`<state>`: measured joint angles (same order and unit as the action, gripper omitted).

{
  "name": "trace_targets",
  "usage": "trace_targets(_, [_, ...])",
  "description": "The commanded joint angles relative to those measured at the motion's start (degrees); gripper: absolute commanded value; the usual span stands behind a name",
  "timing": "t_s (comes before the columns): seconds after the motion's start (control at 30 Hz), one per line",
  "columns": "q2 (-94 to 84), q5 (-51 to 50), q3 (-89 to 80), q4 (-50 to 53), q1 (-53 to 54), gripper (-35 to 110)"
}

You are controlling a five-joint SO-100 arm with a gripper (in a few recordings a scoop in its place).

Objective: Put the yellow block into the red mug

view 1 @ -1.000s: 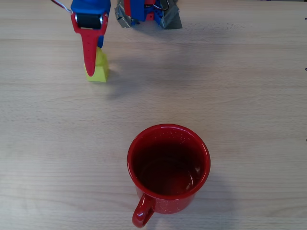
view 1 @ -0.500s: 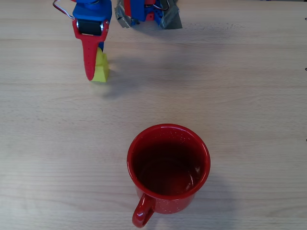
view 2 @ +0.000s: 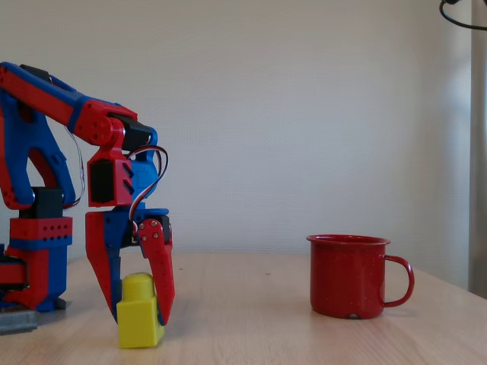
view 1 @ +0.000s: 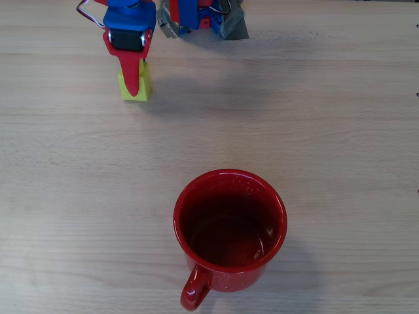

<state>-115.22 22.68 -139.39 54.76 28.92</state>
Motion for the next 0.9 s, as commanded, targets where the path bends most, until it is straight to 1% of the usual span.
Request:
trace_targets(0.0, [-3.7, -1.7, 4.1, 3.5, 0.3, 0])
trace_targets(0.3, [-5.1, -11.4, 19.8, 15.4, -3.5, 0])
trace_targets(0.53, [-5.3, -19.8, 34.4, 23.6, -10.2, 0])
trace_targets(0.87, [-4.5, -26.5, 51.2, 34.7, -19.7, 0])
